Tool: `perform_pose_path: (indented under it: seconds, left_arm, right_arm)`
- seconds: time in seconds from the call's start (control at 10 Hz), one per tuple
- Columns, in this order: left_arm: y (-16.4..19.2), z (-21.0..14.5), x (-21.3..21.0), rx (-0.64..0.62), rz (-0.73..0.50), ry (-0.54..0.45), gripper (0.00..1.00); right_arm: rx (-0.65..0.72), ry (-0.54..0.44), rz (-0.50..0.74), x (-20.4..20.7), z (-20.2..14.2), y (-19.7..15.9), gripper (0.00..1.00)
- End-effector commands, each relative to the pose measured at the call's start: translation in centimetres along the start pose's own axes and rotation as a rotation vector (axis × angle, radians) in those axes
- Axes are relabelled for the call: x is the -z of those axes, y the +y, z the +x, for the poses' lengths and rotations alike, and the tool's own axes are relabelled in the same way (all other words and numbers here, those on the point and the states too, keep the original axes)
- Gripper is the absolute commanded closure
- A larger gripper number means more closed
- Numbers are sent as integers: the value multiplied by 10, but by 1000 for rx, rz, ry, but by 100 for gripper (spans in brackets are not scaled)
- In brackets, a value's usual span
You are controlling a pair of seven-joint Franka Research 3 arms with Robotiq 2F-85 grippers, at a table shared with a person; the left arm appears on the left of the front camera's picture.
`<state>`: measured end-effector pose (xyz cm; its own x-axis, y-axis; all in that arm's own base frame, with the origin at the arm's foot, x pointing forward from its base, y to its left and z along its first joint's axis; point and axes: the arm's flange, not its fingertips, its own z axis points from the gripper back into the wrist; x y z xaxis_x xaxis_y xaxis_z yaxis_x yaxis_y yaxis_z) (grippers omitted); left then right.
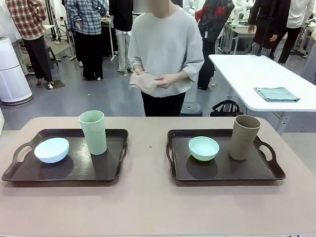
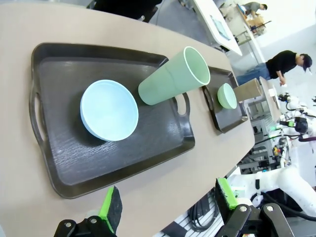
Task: Set up a tray with a mat and arrange the tableware.
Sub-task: Pick up the Picnic Bowl and Reusable plastic cup from the Handle tray in front of the human's position and hold them in the air.
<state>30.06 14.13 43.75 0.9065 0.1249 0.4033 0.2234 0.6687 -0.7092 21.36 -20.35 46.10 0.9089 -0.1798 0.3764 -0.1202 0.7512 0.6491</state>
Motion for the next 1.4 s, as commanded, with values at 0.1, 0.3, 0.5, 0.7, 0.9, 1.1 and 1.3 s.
perform_pose_path:
  seconds: [0.1,0.3,0.5,0.7,0.9,1.1,1.3]
  left_arm:
    - [2,1,-1,17,-18,-10,0]
    - [2,1,-1,17,-18,-10,0]
    - [2,1,-1,17,-18,-10,0]
    - [2,1,-1,17,-18,-10,0]
    - [2,1,-1,17,-18,-10,0]
    - [2,1,-1,17,-18,-10,0]
    - [2,1,-1,17,-18,-10,0]
  right_arm:
    - [-8,-2,21,1,1,-1,0]
    - [-8,-2,21,1,1,-1,0]
    - [-8,-2,21,1,1,-1,0]
    - [-8,-2,21,1,1,-1,0]
    - [-8,-2,21,1,1,-1,0]
    - [-8,-2,21,1,1,-1,0]
    - [-8,-2,21,1,1,-1,0]
